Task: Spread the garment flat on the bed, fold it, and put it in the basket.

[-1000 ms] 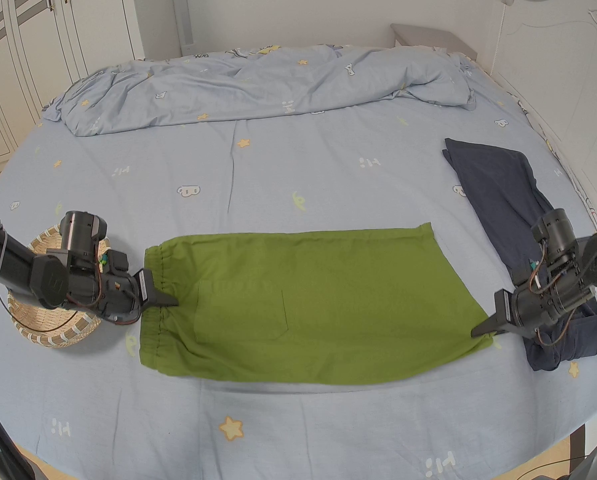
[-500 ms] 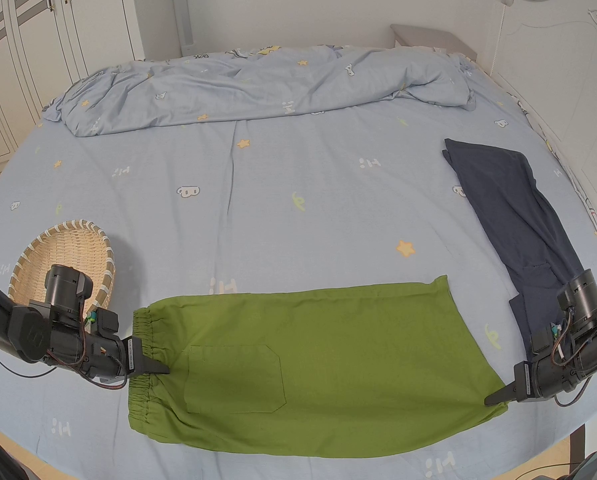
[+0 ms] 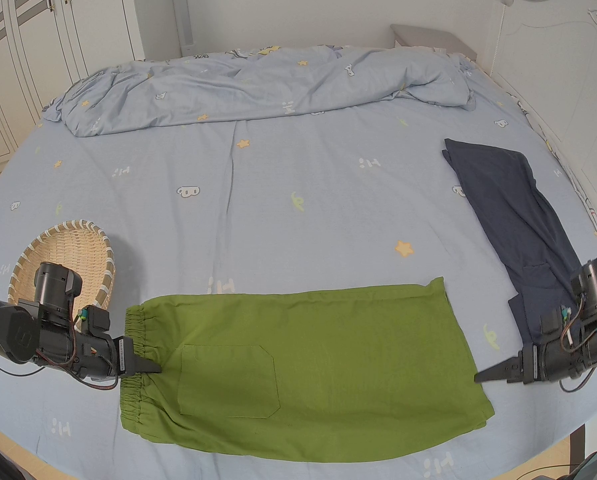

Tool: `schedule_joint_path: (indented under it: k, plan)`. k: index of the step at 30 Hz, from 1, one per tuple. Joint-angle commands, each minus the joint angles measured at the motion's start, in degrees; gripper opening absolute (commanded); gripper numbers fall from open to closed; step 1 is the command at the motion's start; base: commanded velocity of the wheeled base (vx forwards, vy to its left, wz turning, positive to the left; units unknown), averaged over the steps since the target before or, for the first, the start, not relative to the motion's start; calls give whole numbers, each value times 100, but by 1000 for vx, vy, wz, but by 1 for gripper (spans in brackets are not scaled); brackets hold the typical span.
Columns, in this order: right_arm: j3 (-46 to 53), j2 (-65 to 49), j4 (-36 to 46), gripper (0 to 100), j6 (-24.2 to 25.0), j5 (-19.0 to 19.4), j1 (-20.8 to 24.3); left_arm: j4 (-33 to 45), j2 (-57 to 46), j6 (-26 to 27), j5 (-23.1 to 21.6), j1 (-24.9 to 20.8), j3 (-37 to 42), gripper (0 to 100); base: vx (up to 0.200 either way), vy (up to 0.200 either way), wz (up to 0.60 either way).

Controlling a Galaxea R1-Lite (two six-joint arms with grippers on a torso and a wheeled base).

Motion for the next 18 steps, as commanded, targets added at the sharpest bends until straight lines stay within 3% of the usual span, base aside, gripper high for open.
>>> schedule_joint_path:
  k: [1,4,6,7,9,18]
  plan:
    - [-1392,-7,282,100,59,-67,-134,1024,-746,129,57,96,-458,0,0,0,0]
    - [-1884,-7,520,100,173,-67,-108,2097,-1001,234,57,307,-1030,0,0,0,0]
    - [-1884,-7,520,100,173,-67,-108,2097,-1001,234,57,307,-1030,0,0,0,0]
    - [-2095,-7,599,100,226,-58,-108,3204,-1054,630,57,658,-1689,0,0,0,0]
    - [-2077,-16,590,100,243,-49,-108,3749,-1018,823,57,861,-2058,0,0,0,0]
    - [-2007,-34,616,100,243,-58,6,3854,-966,814,101,764,-2260,0,0,0,0]
